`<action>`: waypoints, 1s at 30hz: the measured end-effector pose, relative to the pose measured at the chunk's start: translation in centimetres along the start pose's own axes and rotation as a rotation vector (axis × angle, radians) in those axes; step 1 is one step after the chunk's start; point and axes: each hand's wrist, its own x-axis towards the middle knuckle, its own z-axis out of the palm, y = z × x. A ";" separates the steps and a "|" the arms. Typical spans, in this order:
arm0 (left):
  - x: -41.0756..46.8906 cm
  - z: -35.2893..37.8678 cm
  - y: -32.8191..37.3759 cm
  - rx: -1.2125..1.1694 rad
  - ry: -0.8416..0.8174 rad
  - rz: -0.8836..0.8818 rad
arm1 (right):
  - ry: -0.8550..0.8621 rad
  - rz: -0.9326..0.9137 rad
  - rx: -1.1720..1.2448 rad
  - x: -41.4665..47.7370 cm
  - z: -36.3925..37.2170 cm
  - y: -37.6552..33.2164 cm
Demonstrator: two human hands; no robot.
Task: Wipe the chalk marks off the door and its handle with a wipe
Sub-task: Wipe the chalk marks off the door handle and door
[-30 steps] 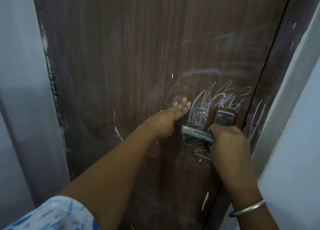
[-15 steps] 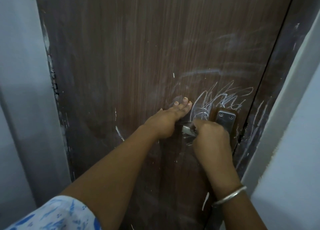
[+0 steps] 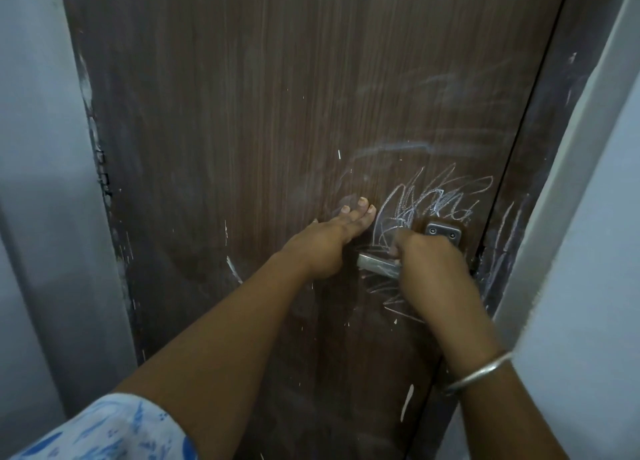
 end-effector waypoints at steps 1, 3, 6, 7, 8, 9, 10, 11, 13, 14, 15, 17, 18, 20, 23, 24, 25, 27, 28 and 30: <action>-0.1 -0.1 0.2 0.000 -0.002 0.002 | -0.032 0.037 0.015 -0.1 -0.4 0.7; -0.2 -0.2 0.3 0.002 -0.006 0.003 | -0.091 0.069 0.040 0.1 -0.5 1.6; -0.2 -0.1 0.2 -0.012 -0.009 -0.012 | -0.146 0.062 0.045 1.0 -0.5 2.1; -0.2 -0.1 0.2 -0.011 -0.011 -0.014 | -0.158 0.058 0.048 1.2 -0.6 2.2; -0.3 -0.2 0.3 -0.008 -0.013 -0.011 | -0.160 0.061 0.055 1.5 -0.7 2.3; -0.2 -0.3 0.3 -0.004 -0.013 -0.008 | -0.156 0.071 0.059 1.6 -0.8 2.5; -0.2 -0.3 0.4 -0.001 -0.013 -0.007 | -0.140 0.084 0.063 1.5 -0.9 2.7; -0.2 -0.3 0.4 0.001 -0.014 -0.008 | -0.119 0.099 0.062 1.4 -0.9 2.9; -0.1 -0.1 0.2 -0.005 -0.007 -0.008 | -0.061 0.118 0.050 0.8 -0.7 3.2; -0.1 0.0 0.0 -0.012 0.000 -0.005 | -0.031 0.121 0.045 0.5 -0.5 3.3; -0.1 0.1 -0.1 -0.018 0.005 -0.003 | 0.003 0.119 0.043 0.2 -0.2 3.4; 0.0 0.2 -0.1 -0.020 0.005 -0.004 | 0.072 0.137 0.078 -0.4 0.6 3.6; 0.0 0.2 -0.1 -0.021 0.005 -0.006 | 0.124 0.160 0.124 -0.9 1.0 3.8; 0.0 0.3 -0.1 -0.026 0.010 -0.009 | 0.292 0.211 0.274 -2.2 1.7 4.1; 0.1 0.5 -0.2 -0.040 0.023 0.000 | 0.535 0.220 0.473 -4.6 2.9 3.4; 0.1 0.5 -0.2 -0.042 0.026 0.000 | 0.567 0.199 0.493 -5.3 3.5 2.6; 0.1 0.5 -0.2 -0.041 0.027 0.000 | 0.586 0.167 0.502 -5.7 4.4 1.7; 0.0 0.3 0.0 -0.040 0.026 -0.001 | 0.602 0.059 0.502 -5.9 6.4 0.1; 0.0 0.3 0.0 -0.045 0.024 -0.001 | 0.610 -0.003 0.487 -5.7 7.4 -0.4; 0.0 0.3 0.1 -0.054 0.021 0.001 | 0.647 -0.070 0.415 -4.9 9.1 -1.1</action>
